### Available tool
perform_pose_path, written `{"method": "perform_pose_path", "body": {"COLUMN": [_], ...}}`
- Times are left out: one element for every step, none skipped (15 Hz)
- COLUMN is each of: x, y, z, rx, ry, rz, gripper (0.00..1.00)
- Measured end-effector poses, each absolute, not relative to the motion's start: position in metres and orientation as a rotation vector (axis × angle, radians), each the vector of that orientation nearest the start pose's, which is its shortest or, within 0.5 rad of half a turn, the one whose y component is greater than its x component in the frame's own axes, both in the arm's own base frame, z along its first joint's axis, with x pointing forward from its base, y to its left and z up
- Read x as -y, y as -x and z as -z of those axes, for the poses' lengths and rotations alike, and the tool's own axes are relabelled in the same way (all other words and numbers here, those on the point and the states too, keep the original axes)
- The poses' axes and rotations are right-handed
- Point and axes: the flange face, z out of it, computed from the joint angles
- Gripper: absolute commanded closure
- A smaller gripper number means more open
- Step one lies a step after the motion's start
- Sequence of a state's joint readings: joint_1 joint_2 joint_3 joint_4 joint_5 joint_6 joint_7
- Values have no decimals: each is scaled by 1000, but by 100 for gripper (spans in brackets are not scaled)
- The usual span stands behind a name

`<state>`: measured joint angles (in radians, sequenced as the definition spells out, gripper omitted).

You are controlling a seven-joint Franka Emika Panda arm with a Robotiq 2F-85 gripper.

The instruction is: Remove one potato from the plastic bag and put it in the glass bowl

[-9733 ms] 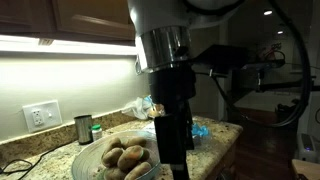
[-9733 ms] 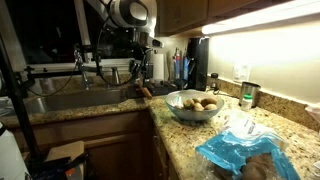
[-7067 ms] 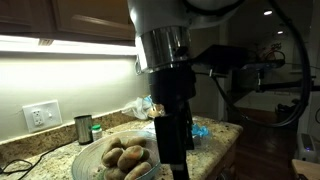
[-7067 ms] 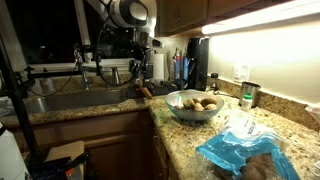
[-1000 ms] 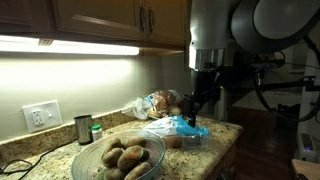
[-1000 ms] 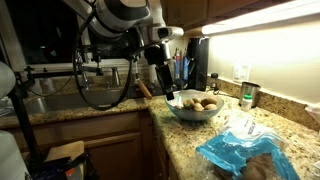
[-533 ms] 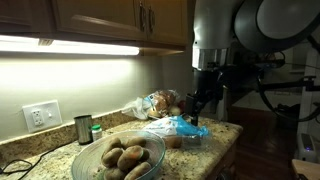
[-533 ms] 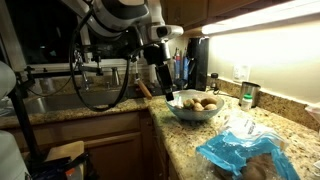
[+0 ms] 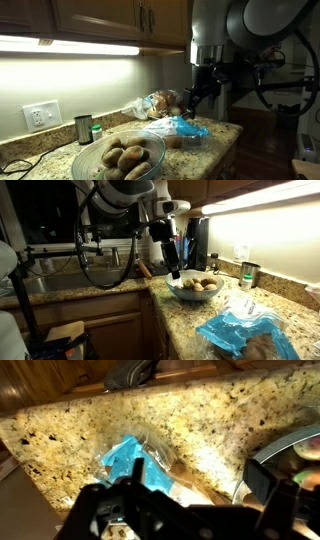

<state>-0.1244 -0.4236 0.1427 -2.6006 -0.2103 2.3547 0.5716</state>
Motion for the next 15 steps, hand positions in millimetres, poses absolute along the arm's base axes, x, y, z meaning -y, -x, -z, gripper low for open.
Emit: {"method": "perform_pose_path", "body": {"x": [4,14,25,36,47,59,70,81,92,102,112,121,130,139,148], "y": [-416,-417,-417,-417,-416,-415,-413,-412,-410,-409,-407,-407,-407,-408,-409], "z": [-416,-420,-422,-424,-425,-425,-424,-423,-421,-419,-416,-415,-413,-411,-410], "rx": [-724,-761,-800,-841,-879,-912,-939,-967,-986,-990,-986,-969,-942,-898,-851], "ry": [3198,3187,3175,3162,3150,3139,3130,3120,3113,3111,3112,3115,3123,3133,3145], "rz": [379,384,387,386,382,374,365,354,341,326,311,297,282,266,244], "gripper": [0,0,0,0,0,0,0,0,0,0,0,0,0,0,0]}}
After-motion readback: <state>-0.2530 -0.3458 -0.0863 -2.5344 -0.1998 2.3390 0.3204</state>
